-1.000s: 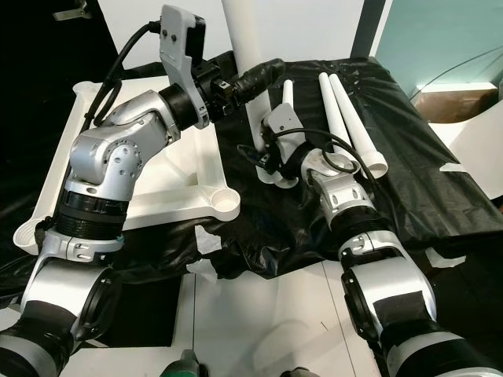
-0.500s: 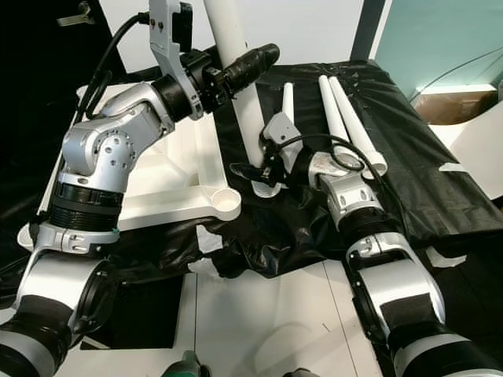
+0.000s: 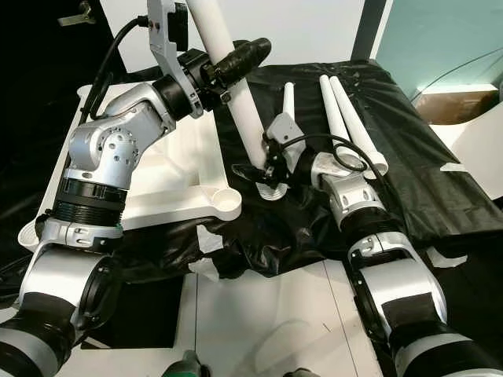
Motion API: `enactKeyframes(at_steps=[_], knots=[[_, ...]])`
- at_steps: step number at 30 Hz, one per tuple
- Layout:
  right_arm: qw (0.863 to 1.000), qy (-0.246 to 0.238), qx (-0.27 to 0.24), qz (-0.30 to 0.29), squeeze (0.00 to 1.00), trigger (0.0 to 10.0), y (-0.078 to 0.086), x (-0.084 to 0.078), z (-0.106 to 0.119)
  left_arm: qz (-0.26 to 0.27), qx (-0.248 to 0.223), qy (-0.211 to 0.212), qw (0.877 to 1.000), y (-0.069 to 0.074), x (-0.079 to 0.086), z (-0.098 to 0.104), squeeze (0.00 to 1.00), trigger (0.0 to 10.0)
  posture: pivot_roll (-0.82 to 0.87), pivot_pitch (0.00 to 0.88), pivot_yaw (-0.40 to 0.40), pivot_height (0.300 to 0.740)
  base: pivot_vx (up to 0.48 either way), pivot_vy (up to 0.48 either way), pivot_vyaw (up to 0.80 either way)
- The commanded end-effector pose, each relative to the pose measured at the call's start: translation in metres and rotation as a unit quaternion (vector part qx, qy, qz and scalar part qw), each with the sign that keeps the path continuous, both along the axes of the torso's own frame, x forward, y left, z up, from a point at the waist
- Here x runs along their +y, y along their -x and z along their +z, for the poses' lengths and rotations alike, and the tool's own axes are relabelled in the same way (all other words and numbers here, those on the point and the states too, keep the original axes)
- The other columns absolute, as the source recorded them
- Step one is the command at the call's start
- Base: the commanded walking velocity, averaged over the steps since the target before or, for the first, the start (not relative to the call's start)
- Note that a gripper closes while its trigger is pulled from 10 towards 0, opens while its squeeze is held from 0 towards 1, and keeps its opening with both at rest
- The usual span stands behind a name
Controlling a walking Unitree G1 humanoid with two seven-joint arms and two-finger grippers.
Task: Building children table
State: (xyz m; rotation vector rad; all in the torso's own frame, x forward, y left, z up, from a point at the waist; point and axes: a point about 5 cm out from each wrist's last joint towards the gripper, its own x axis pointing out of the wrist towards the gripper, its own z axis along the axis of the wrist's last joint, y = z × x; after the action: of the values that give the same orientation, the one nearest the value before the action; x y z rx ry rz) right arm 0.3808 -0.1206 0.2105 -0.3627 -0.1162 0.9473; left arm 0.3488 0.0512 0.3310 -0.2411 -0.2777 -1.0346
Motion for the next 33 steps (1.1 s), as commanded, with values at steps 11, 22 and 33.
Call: enactKeyframes(at_steps=[11, 22, 33], knots=[[0.995, -0.012, 0.002, -0.104, 0.00, 10.0, -0.012, 0.013, -0.001, 0.134, -0.002, -0.027, 0.991, -0.011, -0.028, 0.011, 0.00, 10.0, 0.09, 0.002, 0.032, 0.740, 0.000, 0.000, 0.00], [0.987, -0.022, -0.011, -0.159, 0.00, 10.0, -0.014, 0.035, -0.005, 0.195, 0.012, -0.037, 0.980, -0.014, -0.046, 0.010, 0.00, 10.0, 0.10, 0.000, 0.034, 0.740, 0.000, 0.000, 0.00], [0.976, -0.027, -0.029, -0.216, 0.00, 6.4, -0.014, 0.052, -0.009, 0.225, 0.033, -0.019, 0.974, -0.012, -0.059, 0.014, 0.00, 10.0, 0.10, 0.000, 0.033, 0.740, 0.000, 0.000, 0.00]])
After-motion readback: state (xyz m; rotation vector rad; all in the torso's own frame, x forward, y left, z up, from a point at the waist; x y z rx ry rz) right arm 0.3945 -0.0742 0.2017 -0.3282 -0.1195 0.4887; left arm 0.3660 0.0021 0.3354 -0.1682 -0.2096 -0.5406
